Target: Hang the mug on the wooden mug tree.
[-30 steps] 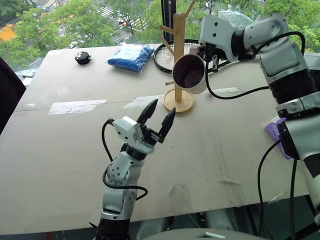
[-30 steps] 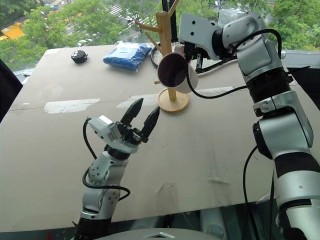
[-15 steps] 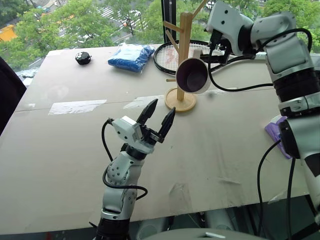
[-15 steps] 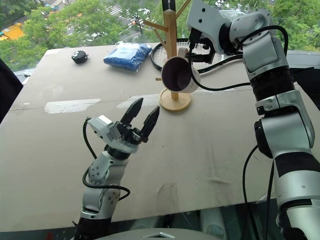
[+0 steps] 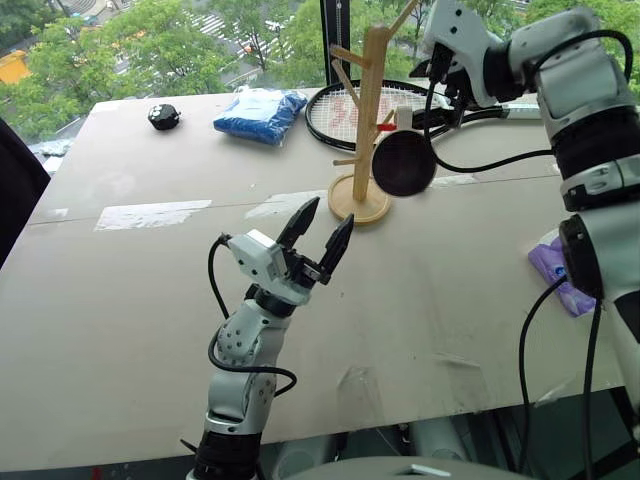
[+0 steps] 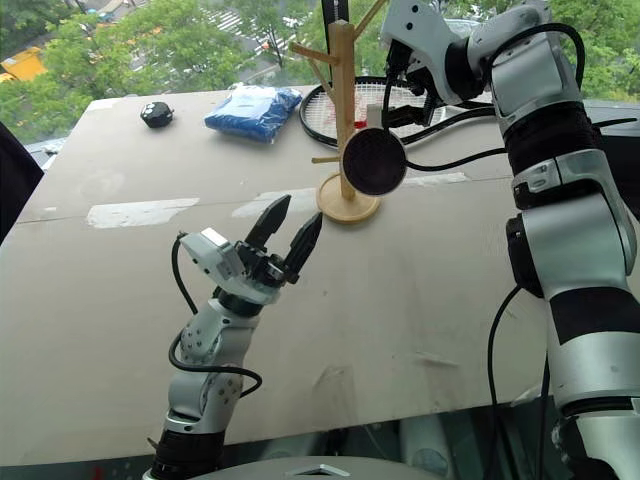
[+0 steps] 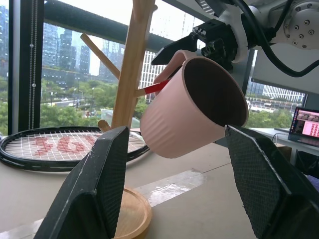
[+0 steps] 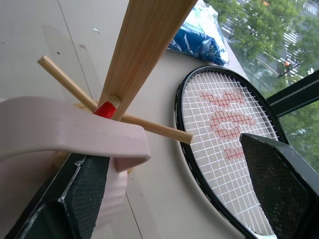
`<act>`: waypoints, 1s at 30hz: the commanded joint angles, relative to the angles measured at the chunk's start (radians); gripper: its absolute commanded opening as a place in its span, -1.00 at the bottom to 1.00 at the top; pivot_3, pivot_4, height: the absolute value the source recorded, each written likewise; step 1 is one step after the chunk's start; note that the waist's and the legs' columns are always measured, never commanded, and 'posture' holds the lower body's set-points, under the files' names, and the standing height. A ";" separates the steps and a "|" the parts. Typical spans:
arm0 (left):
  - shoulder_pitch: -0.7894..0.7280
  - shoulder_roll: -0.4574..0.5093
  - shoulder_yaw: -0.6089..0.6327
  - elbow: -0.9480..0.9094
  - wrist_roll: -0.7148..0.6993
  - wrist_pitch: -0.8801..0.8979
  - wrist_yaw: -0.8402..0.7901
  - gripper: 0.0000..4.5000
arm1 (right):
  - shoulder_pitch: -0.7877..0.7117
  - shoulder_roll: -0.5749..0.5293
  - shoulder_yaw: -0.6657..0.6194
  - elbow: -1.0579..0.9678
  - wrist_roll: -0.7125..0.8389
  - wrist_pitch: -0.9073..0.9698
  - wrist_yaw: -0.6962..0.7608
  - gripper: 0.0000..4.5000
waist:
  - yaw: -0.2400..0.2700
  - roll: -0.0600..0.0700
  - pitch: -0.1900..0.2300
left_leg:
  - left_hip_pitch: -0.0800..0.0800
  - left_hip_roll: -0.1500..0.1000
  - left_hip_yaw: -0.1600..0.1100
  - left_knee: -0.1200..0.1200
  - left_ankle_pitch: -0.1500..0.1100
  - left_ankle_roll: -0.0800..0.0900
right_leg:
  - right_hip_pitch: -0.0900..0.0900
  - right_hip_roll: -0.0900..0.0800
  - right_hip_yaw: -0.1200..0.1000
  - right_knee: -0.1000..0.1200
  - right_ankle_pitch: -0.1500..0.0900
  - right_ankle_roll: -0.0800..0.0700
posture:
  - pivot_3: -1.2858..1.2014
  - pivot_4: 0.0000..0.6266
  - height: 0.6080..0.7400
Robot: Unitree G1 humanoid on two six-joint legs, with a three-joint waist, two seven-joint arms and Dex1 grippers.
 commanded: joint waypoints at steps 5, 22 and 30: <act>0.010 -0.011 -0.011 -0.025 0.015 -0.023 0.010 0.40 | -0.099 0.029 -0.020 0.102 -0.016 -0.025 -0.012 0.92 | 0.000 0.000 0.000 | 0.000 0.000 0.000 -0.001 0.000 0.000 | 0.000 0.000 0.000 0.000 0.000 0.000 | 0.03 -0.52 1.00; 0.023 -0.004 0.000 -0.037 0.017 -0.023 0.010 0.40 | 0.040 -0.075 -0.113 -0.019 0.070 -0.006 0.086 0.92 | 0.012 0.000 0.000 | -0.001 0.000 -0.001 0.000 0.000 0.000 | 0.000 0.000 -0.001 0.000 0.000 0.000 | 0.03 -0.52 1.00; 0.047 0.022 0.013 -0.070 0.004 0.001 0.015 0.40 | 0.582 -0.189 -0.358 -0.650 0.364 0.303 0.066 0.92 | 0.024 0.001 0.000 | -0.002 0.000 -0.001 0.001 0.000 0.000 | -0.001 -0.001 -0.001 0.000 0.000 0.000 | 0.03 -0.52 1.00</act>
